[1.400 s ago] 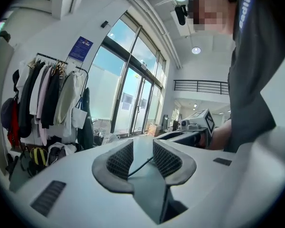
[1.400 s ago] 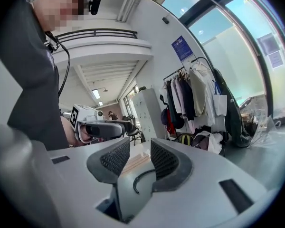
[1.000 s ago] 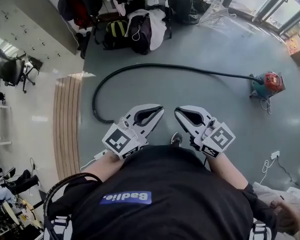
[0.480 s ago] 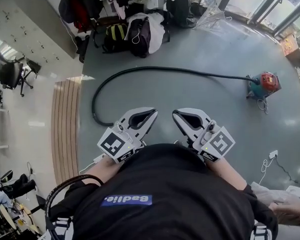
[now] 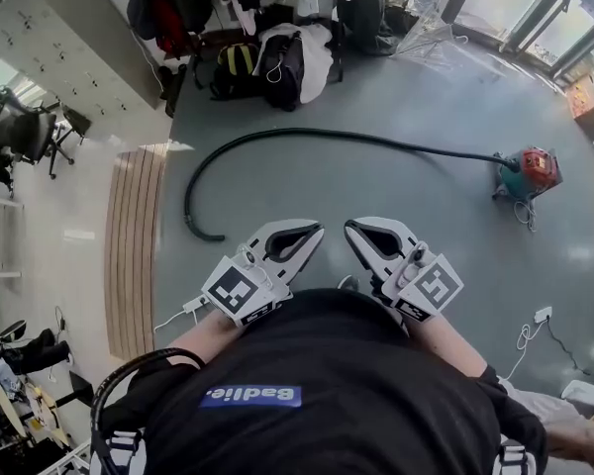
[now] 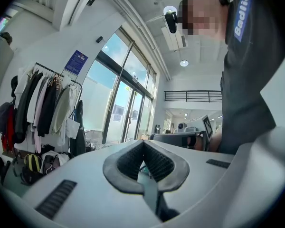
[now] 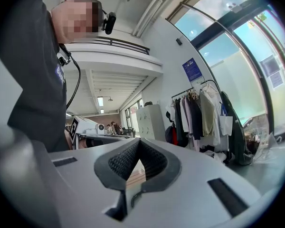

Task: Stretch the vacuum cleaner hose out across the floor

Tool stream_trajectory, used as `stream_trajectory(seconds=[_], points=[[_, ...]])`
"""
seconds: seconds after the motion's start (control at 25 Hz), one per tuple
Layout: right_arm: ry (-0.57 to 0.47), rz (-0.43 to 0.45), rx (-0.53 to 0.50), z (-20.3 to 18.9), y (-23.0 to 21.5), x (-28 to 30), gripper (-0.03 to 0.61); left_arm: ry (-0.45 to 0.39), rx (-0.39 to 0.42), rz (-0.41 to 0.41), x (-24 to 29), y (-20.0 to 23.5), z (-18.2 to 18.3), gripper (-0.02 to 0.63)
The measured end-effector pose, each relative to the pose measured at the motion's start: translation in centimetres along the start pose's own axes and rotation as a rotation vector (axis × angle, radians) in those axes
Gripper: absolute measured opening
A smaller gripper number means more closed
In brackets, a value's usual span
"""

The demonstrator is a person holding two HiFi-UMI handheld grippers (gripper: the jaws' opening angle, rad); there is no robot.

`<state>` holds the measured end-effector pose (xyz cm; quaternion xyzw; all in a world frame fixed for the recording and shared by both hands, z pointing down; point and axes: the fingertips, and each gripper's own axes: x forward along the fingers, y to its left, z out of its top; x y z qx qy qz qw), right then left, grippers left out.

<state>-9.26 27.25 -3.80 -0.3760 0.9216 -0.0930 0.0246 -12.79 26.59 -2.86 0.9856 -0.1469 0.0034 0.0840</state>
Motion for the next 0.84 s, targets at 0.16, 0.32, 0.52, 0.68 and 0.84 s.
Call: stream_trajectory(seconds=[0.16,0.32,0.52,0.68,0.84], points=[[-0.009,0.007,-0.001,-0.4,1.1,-0.9,0.005,0.011,0.022,-0.002,-0.6,-1.2,-0.4,0.008],[-0.006,0.009,-0.007,-0.6,2.0,-1.4,0.004,0.013,0.016,0.013,-1.4,-1.7,-0.5,0.009],[-0.003,0.008,-0.014,-0.3,2.6,-1.6,0.004,-0.003,0.017,0.02,-1.7,-1.9,0.1,0.008],[0.007,0.014,-0.015,-0.6,3.1,-1.7,0.003,0.009,0.022,0.015,-2.0,-2.3,-0.3,0.008],[0.019,0.015,-0.014,-0.9,3.4,-1.8,0.005,0.016,0.029,0.016,-2.4,-2.5,-0.6,0.008]])
